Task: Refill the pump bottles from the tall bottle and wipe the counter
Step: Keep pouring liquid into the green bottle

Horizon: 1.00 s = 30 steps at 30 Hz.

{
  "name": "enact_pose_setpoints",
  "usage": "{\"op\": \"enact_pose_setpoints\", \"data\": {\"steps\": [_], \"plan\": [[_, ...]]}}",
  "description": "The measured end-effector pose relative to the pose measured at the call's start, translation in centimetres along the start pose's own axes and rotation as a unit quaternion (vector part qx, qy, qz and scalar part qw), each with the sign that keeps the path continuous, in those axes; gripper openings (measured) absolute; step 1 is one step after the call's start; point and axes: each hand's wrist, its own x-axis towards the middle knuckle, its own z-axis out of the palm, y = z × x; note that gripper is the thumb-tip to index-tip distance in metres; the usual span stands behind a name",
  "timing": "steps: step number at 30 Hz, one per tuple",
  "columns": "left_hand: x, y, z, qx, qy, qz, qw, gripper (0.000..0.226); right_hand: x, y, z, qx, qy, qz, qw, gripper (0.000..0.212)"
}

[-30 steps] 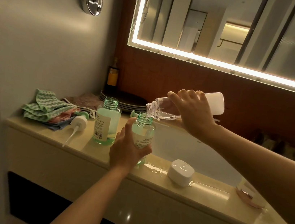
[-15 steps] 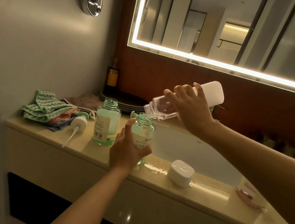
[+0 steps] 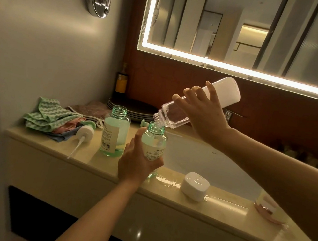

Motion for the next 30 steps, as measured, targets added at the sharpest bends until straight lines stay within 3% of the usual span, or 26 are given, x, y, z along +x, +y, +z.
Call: {"op": "enact_pose_setpoints", "data": {"steps": [7, 11, 13, 16, 19, 23, 30], "plan": [[-0.1, 0.1, 0.0, -0.005, 0.002, 0.003, 1.0, 0.091, -0.4, -0.2, 0.5, 0.032, 0.012, 0.02, 0.999, 0.079], [0.0, -0.1, -0.1, -0.001, -0.003, 0.011, 1.0, 0.093, -0.9, -0.6, 0.2, 0.111, -0.053, 0.095, 0.988, 0.07], [0.1, -0.1, -0.1, 0.004, -0.01, 0.012, 1.0, 0.096, -1.3, -0.8, 0.3, 0.188, -0.099, 0.148, 0.966, 0.066], [0.2, -0.3, -0.3, 0.001, -0.016, 0.008, 1.0, 0.097, -1.8, -1.4, 0.1, 0.37, -0.098, 0.236, 0.893, 0.073], [0.3, -0.9, -0.6, 0.005, -0.017, 0.018, 1.0, 0.099, -2.3, -2.3, 0.0, 0.543, -0.067, 0.32, 0.774, 0.074], [0.3, -1.3, -1.0, 0.017, 0.003, 0.025, 1.0, 0.099, -3.4, -3.4, 0.0, 0.663, -0.055, 0.401, 0.63, 0.07], [-0.5, -1.9, -1.4, 0.0, 0.033, 0.087, 0.996, 0.093, -5.8, -5.7, 0.7, 0.73, -0.092, 0.414, 0.536, 0.066]]}}
